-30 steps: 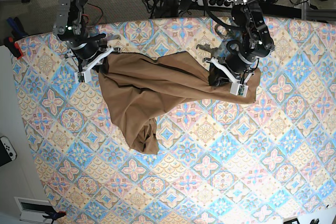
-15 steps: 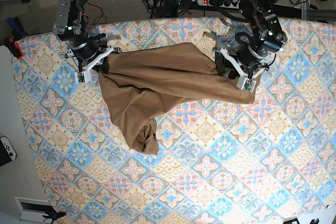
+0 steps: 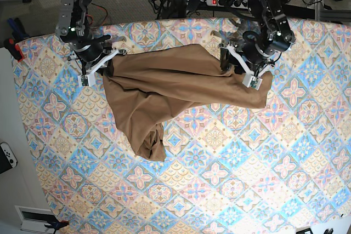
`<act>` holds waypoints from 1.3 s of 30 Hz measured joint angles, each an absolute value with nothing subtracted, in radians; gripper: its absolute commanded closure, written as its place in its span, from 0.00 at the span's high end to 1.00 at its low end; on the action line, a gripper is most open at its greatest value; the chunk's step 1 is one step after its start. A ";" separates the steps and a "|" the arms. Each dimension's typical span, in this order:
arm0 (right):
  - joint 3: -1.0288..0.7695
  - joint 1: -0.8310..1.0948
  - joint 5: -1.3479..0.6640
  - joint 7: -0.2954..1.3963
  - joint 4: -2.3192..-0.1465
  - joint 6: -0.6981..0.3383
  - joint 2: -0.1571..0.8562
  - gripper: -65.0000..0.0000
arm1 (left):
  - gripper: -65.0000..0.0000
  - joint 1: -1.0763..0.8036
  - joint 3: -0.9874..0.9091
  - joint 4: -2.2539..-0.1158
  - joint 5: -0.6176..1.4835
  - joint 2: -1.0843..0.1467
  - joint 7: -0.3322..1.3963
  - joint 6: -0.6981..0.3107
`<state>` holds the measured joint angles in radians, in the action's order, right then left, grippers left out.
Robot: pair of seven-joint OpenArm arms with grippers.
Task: Layout the t-shirt on the table in an organized manner, then fold the t-shirt properly
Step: 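Regrasp the shirt edge with the left gripper and pull it outward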
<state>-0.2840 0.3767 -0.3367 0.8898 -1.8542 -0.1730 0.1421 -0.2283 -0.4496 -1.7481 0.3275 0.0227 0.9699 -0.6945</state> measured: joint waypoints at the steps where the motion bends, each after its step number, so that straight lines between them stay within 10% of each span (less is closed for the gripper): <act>1: -0.284 0.377 -0.337 0.890 -1.854 -0.173 0.142 0.00 | 0.42 -0.213 -0.448 -1.713 0.333 0.015 0.942 -0.696; 6: -0.283 0.377 -0.336 0.890 -1.854 -0.173 0.142 0.00 | 0.39 -0.173 -0.379 -1.632 0.341 -0.023 0.874 -0.696; 11: -0.283 0.377 -0.337 0.890 -1.854 -0.173 0.142 0.00 | 0.00 -0.178 -0.280 -1.623 0.329 -0.028 0.837 -0.692; 28: -0.283 0.376 -0.341 0.890 -1.854 -0.181 0.142 0.00 | 0.00 -0.085 -0.331 -2.097 0.366 -0.075 1.383 -0.702; 39: -0.279 0.374 -0.358 0.894 -1.854 -0.192 0.136 0.00 | 0.00 -0.270 -0.330 -2.098 0.376 -0.199 1.378 -0.701</act>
<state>-0.2790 0.3744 -0.3584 0.8940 -1.8542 -0.1917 0.1360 -0.2703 -0.3302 -2.0979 0.3759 -0.1989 1.3781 -0.7006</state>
